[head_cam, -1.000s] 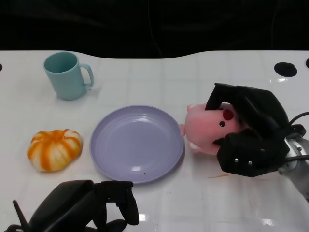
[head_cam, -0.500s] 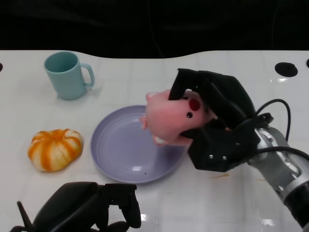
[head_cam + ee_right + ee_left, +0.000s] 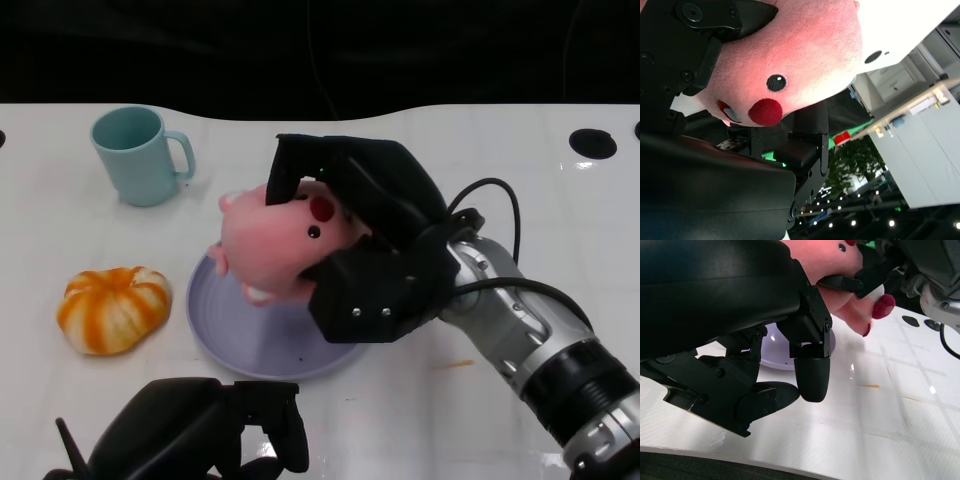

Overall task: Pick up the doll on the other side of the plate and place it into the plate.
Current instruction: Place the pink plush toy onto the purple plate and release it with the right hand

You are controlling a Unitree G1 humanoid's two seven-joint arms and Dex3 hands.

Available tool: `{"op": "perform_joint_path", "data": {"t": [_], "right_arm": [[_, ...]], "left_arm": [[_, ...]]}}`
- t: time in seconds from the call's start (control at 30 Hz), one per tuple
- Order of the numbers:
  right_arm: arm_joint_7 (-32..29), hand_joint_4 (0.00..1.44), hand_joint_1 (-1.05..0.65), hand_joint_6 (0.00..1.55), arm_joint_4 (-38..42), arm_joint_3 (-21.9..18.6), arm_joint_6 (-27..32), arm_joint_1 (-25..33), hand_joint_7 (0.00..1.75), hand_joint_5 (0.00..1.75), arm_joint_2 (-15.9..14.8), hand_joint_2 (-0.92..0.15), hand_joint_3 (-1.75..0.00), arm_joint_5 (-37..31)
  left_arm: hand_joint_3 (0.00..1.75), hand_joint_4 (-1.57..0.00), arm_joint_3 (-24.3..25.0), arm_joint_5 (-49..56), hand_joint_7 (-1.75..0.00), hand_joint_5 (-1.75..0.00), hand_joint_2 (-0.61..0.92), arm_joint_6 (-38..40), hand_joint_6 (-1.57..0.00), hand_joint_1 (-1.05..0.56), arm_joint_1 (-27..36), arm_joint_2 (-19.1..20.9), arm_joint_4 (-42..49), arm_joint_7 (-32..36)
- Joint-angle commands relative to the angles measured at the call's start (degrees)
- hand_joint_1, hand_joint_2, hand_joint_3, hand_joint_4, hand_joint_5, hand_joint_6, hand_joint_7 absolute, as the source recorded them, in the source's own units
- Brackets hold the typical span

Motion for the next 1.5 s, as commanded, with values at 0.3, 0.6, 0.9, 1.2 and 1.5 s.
{"op": "perform_joint_path", "data": {"t": [0.3,0.6,0.9,1.2,1.5], "right_arm": [[1.4,0.92,-0.21,0.78,3.7,1.2,1.8,-3.0,1.35,1.75,2.3,-0.30,-1.29,0.0],[14.4,0.31,-0.61,0.44,-1.1,2.4,6.2,-2.5,0.05,0.45,-0.2,-0.91,-0.16,0.7],[21.5,0.03,-0.79,0.19,-5.7,3.6,9.6,-1.9,0.00,0.30,-3.0,-0.92,-0.16,-0.1],[25.9,0.00,-0.84,0.12,-12.5,2.5,10.7,0.3,0.00,0.24,-5.2,-0.92,-0.16,2.1],[29.4,0.00,-0.84,0.12,-21.9,0.0,10.1,4.2,0.01,0.28,-9.7,-0.92,-0.17,5.0]], "left_arm": [[0.81,-0.74,-0.3,0.3,-1.11,-1.41,0.67,0.4,-0.77,-0.20,0.3,-0.1,-1.1,-0.1],[0.81,-0.73,-0.3,0.5,-1.11,-1.41,0.66,0.6,-0.77,-0.19,0.5,0.0,-1.2,-0.2],[0.81,-0.74,-0.3,0.4,-1.09,-1.41,0.66,0.5,-0.78,-0.19,0.3,-0.1,-0.8,-0.1],[0.78,-0.73,-0.1,0.1,-1.09,-1.41,0.68,0.1,-0.77,-0.20,0.1,0.3,-0.3,-0.1],[0.76,-0.74,0.1,0.0,-1.09,-1.39,0.68,-0.6,-0.77,-0.20,-0.3,0.5,0.4,0.3]]}}
